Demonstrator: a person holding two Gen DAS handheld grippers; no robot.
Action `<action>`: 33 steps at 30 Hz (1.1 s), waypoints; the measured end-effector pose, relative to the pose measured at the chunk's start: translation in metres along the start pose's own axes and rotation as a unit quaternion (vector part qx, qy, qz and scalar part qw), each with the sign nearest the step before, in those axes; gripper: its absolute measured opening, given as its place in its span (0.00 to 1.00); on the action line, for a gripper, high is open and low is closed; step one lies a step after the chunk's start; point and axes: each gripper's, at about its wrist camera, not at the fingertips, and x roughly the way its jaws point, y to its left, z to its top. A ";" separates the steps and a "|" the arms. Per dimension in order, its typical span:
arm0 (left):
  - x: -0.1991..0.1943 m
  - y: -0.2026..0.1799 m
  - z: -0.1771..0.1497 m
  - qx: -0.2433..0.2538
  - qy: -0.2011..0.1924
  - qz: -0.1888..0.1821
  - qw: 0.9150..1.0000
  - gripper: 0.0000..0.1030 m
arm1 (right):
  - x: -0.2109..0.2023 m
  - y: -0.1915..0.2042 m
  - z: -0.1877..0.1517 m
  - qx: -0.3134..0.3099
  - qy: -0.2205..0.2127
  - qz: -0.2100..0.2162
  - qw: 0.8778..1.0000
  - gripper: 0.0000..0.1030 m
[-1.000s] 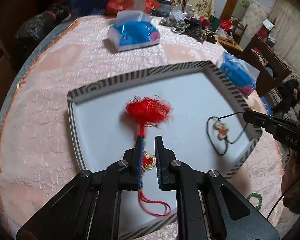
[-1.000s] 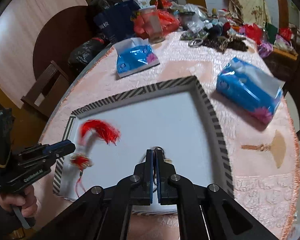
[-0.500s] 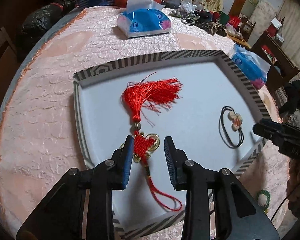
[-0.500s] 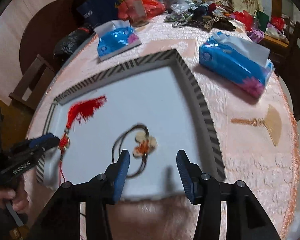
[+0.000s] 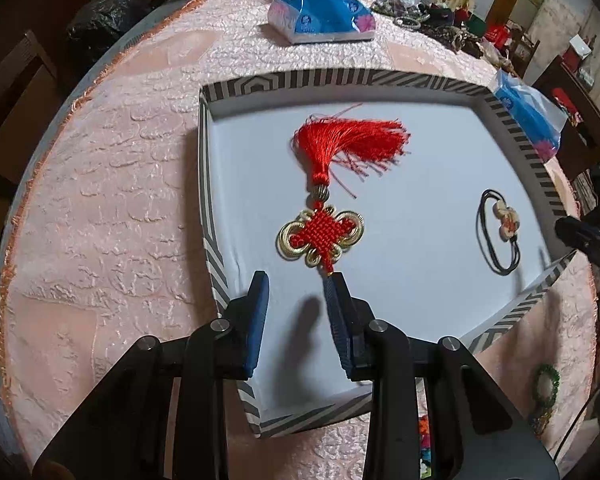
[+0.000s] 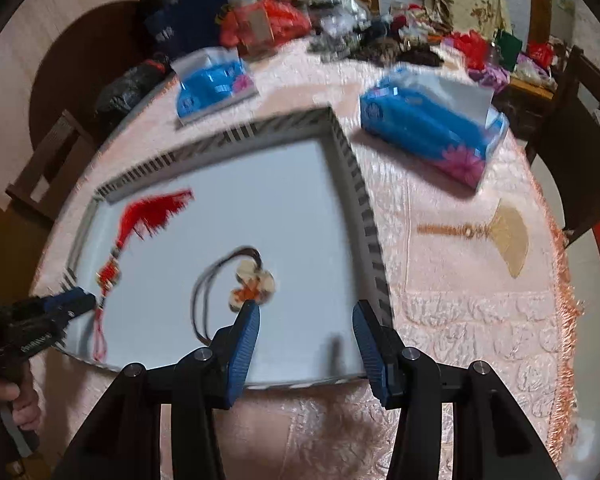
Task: Organize jewelry
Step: 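Open the left gripper to drop the tassel while the right gripper releases the cord bracelet, then move the left tool back to the blue-green beaded strand and grasp it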
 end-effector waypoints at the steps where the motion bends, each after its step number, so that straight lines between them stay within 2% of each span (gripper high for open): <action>1: -0.001 -0.002 0.002 0.001 -0.002 0.001 1.000 0.29 | -0.005 0.002 0.001 -0.003 -0.006 -0.003 1.000 0.45; 5: -0.016 -0.006 0.005 0.007 -0.021 0.002 1.000 0.30 | -0.031 0.008 0.003 -0.013 -0.024 -0.020 0.999 0.46; 10: -0.033 -0.011 0.005 0.015 -0.039 -0.002 0.999 0.38 | -0.052 0.016 -0.021 -0.030 -0.014 -0.058 0.998 0.46; 12: -0.040 -0.013 0.004 0.017 -0.044 -0.004 0.999 0.39 | -0.064 0.021 -0.037 -0.042 -0.017 -0.082 0.996 0.53; 14: -0.049 -0.014 0.000 0.020 -0.054 -0.002 0.998 0.40 | -0.080 0.023 -0.054 -0.051 -0.031 -0.109 0.992 0.65; 16: -0.061 -0.015 -0.006 0.028 -0.068 -0.011 0.997 0.44 | -0.098 0.022 -0.071 -0.048 -0.048 -0.128 0.989 0.68; 18: -0.073 -0.013 -0.017 0.035 -0.082 -0.035 0.995 0.51 | -0.111 0.017 -0.087 -0.036 -0.057 -0.134 0.989 0.68; 21: -0.082 -0.015 -0.043 0.061 -0.074 -0.072 0.993 0.55 | -0.119 0.006 -0.119 0.000 -0.041 -0.127 0.991 0.68; 26: -0.068 -0.028 -0.098 0.106 -0.021 -0.089 0.990 0.55 | -0.114 -0.006 -0.178 0.076 0.002 -0.073 0.994 0.62; 30: -0.056 -0.033 -0.128 0.106 0.013 -0.090 0.990 0.54 | -0.106 -0.001 -0.211 0.100 0.023 -0.058 0.993 0.62; 33: -0.055 -0.038 -0.134 0.107 0.015 -0.110 0.988 0.54 | -0.101 0.004 -0.227 0.107 0.033 -0.048 0.993 0.62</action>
